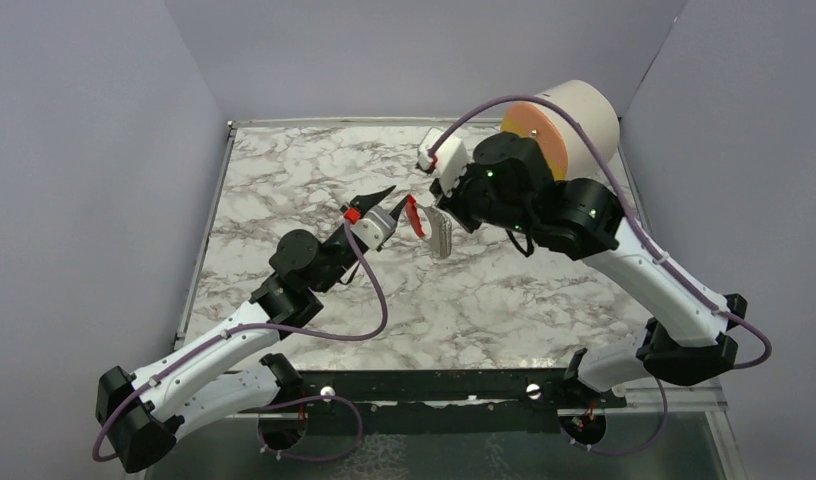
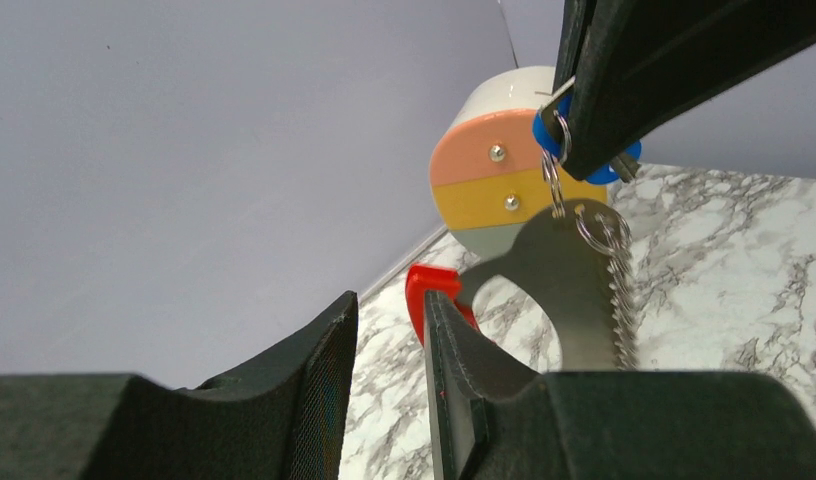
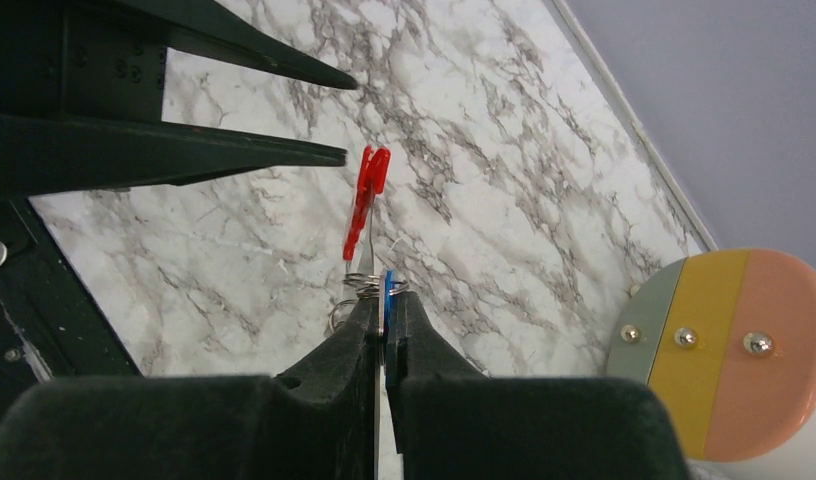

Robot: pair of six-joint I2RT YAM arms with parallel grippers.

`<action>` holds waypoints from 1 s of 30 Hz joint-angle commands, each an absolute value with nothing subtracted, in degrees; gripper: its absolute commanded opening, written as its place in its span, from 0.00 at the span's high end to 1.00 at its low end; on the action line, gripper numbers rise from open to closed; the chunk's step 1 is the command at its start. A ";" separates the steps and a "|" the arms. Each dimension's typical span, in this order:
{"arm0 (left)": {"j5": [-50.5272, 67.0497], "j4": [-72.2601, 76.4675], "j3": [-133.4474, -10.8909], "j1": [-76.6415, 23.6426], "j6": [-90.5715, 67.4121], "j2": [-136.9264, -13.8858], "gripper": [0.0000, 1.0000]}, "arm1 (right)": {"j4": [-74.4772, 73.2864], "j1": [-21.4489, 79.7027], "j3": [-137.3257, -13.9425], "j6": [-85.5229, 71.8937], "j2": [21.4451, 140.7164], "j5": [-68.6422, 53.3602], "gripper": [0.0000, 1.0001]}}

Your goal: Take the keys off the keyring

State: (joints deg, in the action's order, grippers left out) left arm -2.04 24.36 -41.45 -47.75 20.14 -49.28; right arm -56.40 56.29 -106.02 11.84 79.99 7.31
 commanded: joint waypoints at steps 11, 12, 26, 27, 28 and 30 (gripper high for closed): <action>-7.93 25.49 -40.87 -47.81 20.61 -46.03 0.66 | -64.84 70.08 -114.43 10.91 87.34 35.43 0.99; -7.77 25.49 -40.73 -47.77 20.77 -45.51 0.66 | -64.31 70.25 -114.06 11.19 86.88 34.89 0.99; 11.08 26.34 -39.28 -47.76 12.72 -43.63 0.65 | -60.37 70.49 -110.05 12.74 81.54 31.32 0.99; 12.92 26.89 -39.21 -47.73 11.80 -43.74 0.65 | -60.48 70.49 -110.06 12.74 81.74 31.71 0.99; 14.51 27.50 -39.20 -47.73 10.88 -43.89 0.65 | -60.58 70.49 -110.09 12.74 81.88 32.11 0.99; 17.55 28.56 -39.30 -47.73 9.33 -44.30 0.65 | -60.60 70.49 -110.06 12.74 82.16 32.55 0.99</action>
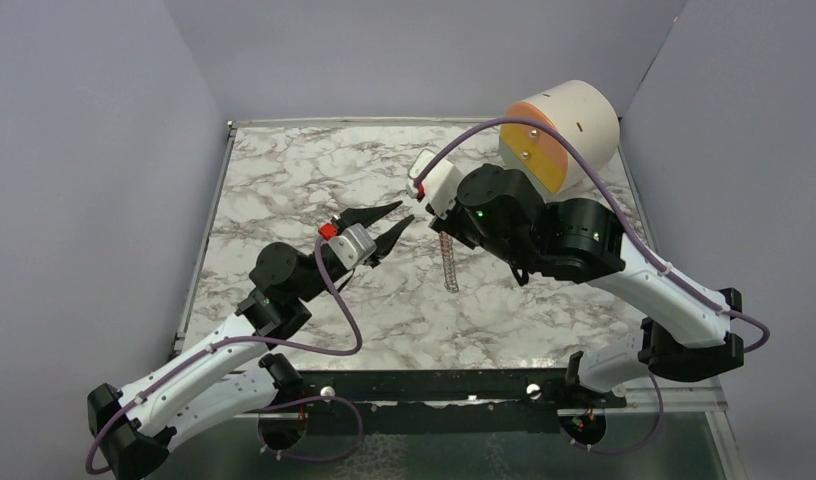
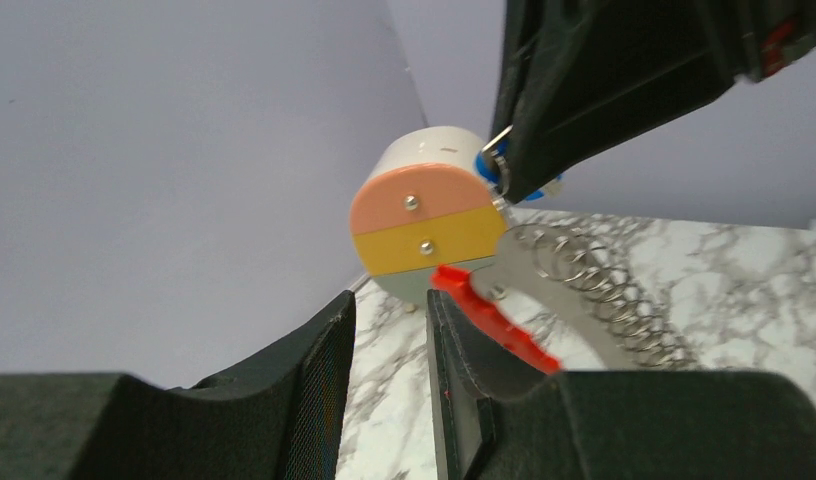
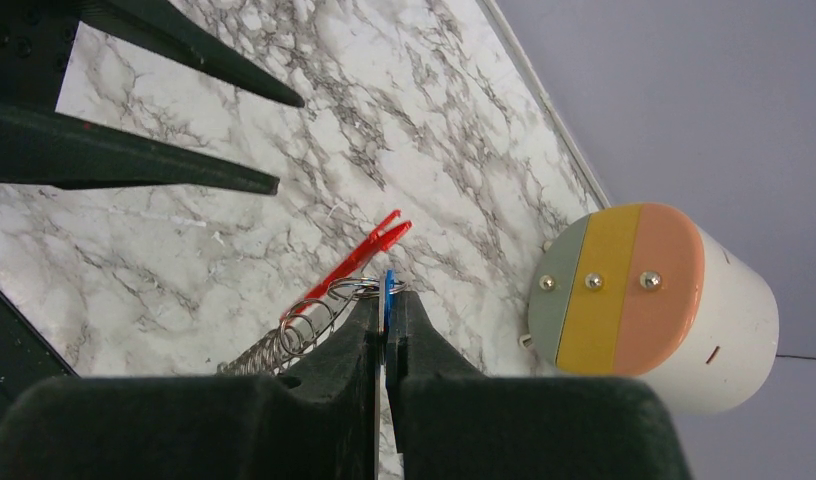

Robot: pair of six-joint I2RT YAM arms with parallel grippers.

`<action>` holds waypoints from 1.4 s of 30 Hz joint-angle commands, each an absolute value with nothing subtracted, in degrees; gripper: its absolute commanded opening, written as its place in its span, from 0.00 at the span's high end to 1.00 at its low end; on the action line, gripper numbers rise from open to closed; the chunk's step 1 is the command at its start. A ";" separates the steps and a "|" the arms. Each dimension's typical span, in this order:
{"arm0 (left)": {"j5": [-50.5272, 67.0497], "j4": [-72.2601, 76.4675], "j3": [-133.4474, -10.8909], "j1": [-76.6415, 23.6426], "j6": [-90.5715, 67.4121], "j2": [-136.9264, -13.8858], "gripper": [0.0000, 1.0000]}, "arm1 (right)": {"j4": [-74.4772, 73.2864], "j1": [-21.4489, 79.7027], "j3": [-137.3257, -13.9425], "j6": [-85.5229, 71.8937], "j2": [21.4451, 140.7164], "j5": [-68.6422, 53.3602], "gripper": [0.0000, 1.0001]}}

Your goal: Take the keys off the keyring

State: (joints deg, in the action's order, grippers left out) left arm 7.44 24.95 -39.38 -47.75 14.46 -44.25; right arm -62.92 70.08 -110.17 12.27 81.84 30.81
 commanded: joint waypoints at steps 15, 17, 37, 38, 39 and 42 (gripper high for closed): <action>17.76 35.39 -38.97 -47.80 8.98 -48.16 0.61 | -58.54 70.66 -109.98 14.01 81.59 32.16 0.99; 18.12 35.95 -39.02 -47.75 9.55 -49.02 0.61 | -58.73 70.73 -110.33 14.13 81.80 32.25 0.99; 5.32 37.46 -37.38 -47.72 20.06 -39.97 0.60 | -56.75 71.02 -108.29 14.86 78.56 29.27 0.99; 4.98 38.09 -37.21 -47.79 19.78 -40.12 0.61 | -56.71 71.02 -108.28 14.85 78.60 29.16 0.99; 4.90 38.63 -36.95 -47.69 19.37 -40.28 0.61 | -56.61 71.02 -108.24 14.85 78.72 29.17 0.99; 6.07 39.27 -36.89 -47.72 18.58 -41.62 0.62 | -56.67 71.14 -108.60 14.78 79.05 29.10 0.99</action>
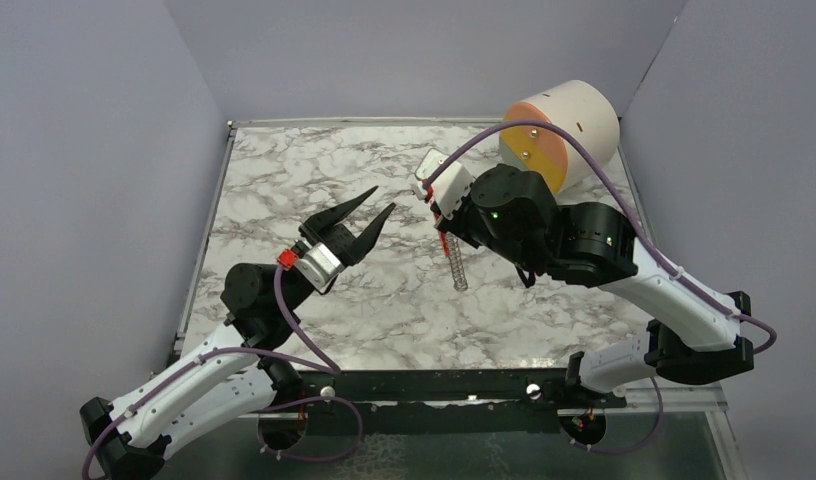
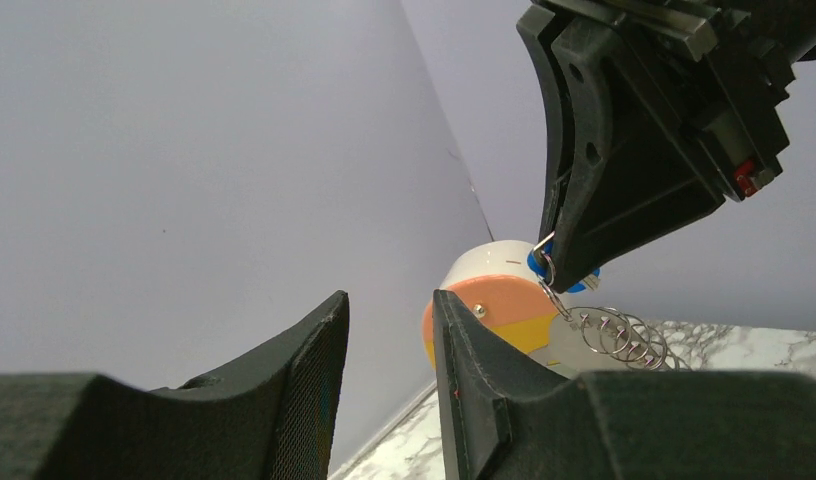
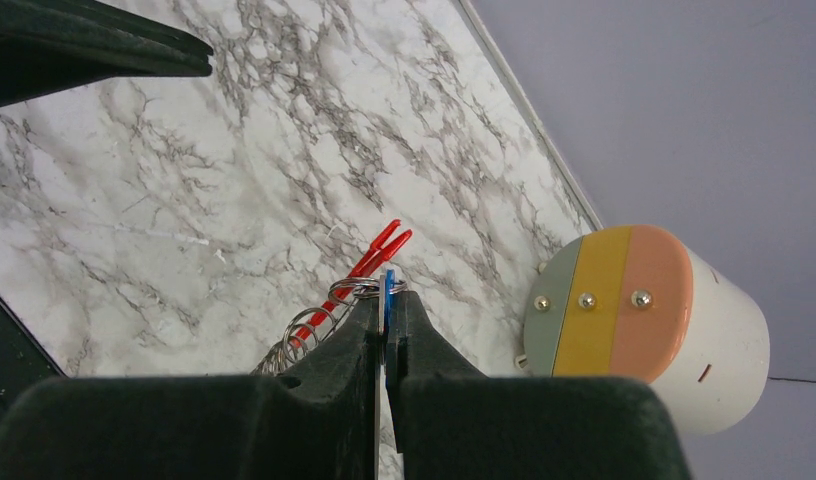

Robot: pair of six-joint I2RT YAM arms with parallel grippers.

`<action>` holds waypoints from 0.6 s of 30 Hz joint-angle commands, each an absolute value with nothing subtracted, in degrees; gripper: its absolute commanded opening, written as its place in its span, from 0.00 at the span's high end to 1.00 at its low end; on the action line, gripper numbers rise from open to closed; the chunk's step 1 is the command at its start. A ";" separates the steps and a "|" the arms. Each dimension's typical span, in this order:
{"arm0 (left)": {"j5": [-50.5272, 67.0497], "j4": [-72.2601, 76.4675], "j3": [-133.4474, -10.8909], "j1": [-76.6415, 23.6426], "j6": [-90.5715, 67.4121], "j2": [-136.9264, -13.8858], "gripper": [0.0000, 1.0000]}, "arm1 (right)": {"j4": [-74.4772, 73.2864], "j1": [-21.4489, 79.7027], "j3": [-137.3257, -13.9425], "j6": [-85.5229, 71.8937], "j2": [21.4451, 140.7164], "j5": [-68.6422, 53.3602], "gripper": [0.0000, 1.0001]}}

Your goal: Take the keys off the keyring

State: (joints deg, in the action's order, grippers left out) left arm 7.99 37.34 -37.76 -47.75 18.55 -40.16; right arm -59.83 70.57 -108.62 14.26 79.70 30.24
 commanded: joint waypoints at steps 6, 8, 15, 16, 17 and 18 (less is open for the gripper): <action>10.07 39.74 -38.06 -47.73 17.35 -45.81 0.66 | -57.04 71.19 -109.19 14.63 79.63 28.91 0.99; 11.68 39.77 -38.69 -47.76 17.11 -47.30 0.67 | -57.17 71.28 -109.18 14.68 79.86 28.93 0.99; 15.87 40.88 -38.94 -47.74 15.83 -48.89 0.67 | -57.44 71.58 -109.69 14.94 80.48 29.55 0.99; 15.95 41.44 -38.82 -47.76 15.44 -48.83 0.67 | -57.44 71.56 -109.64 14.94 80.50 29.49 0.99; 16.06 42.03 -38.65 -47.73 15.12 -48.90 0.67 | -57.48 71.68 -109.67 14.90 80.46 29.48 0.99; 16.12 42.51 -38.51 -47.77 14.91 -48.91 0.67 | -57.48 71.67 -109.69 14.87 80.37 29.53 0.99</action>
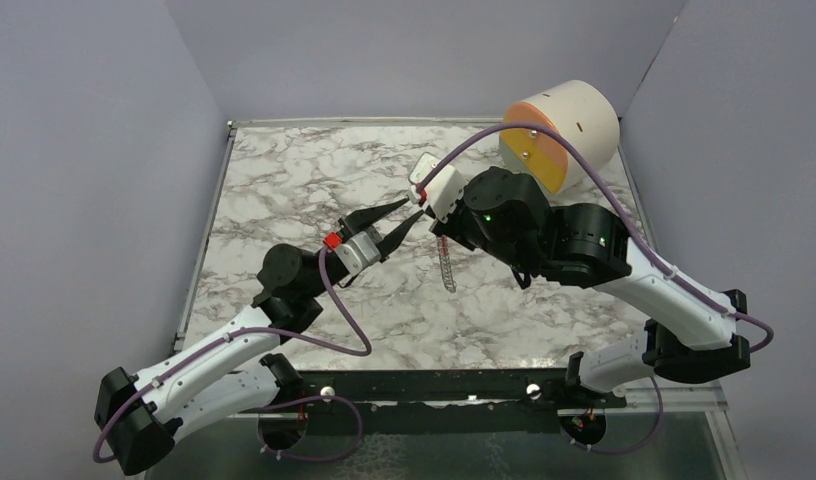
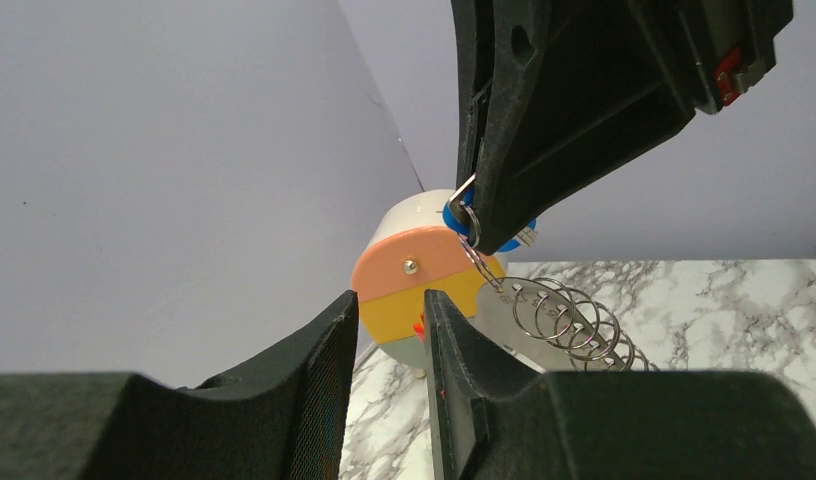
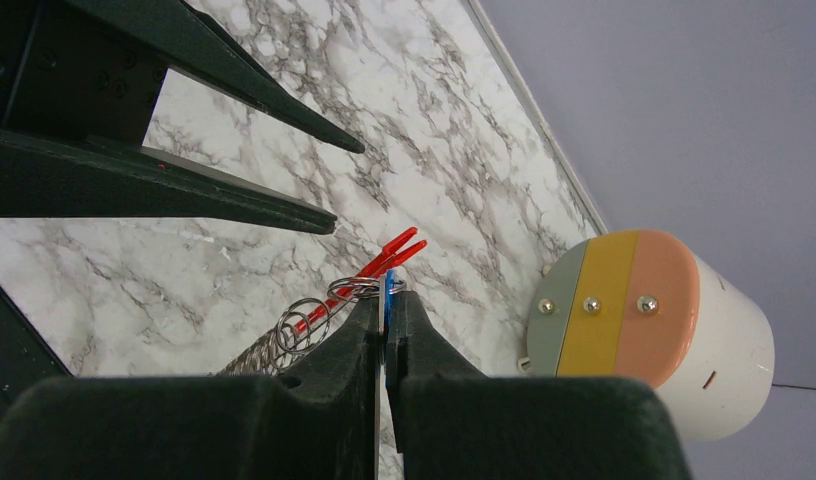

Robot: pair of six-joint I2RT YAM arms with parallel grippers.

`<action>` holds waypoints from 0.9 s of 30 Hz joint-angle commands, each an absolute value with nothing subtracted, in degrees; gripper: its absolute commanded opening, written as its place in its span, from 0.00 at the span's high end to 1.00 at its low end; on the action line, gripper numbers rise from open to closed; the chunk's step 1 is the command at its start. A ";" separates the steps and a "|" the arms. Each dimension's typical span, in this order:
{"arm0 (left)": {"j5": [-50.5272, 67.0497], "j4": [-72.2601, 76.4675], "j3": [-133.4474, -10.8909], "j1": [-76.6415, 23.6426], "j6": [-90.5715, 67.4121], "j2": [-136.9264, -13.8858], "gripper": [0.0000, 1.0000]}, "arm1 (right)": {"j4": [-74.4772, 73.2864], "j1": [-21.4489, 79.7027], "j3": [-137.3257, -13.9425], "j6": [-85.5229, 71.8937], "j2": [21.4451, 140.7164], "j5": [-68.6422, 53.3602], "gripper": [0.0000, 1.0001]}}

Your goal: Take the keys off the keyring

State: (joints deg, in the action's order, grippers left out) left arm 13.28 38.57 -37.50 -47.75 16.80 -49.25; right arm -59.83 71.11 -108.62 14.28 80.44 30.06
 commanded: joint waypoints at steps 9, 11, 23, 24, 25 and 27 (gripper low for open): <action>18.60 43.95 -39.90 -47.77 13.09 -51.49 0.68 | -57.71 72.13 -110.11 14.77 80.69 29.93 0.99; 19.38 44.19 -40.34 -47.72 12.72 -52.32 0.68 | -57.96 72.33 -110.53 14.81 80.98 30.05 0.99; 24.07 44.70 -40.54 -47.79 11.44 -53.58 0.68 | -61.57 73.55 -114.37 14.48 83.93 34.85 0.99; 24.16 44.65 -40.40 -47.71 11.38 -53.41 0.68 | -61.32 73.56 -114.35 14.57 83.78 34.96 0.99; 24.17 44.65 -40.09 -47.76 11.32 -53.14 0.68 | -61.16 73.61 -114.35 14.63 83.62 34.95 0.99; 24.04 44.66 -39.68 -47.74 11.21 -52.48 0.68 | -60.65 73.59 -114.35 14.74 83.29 34.84 0.99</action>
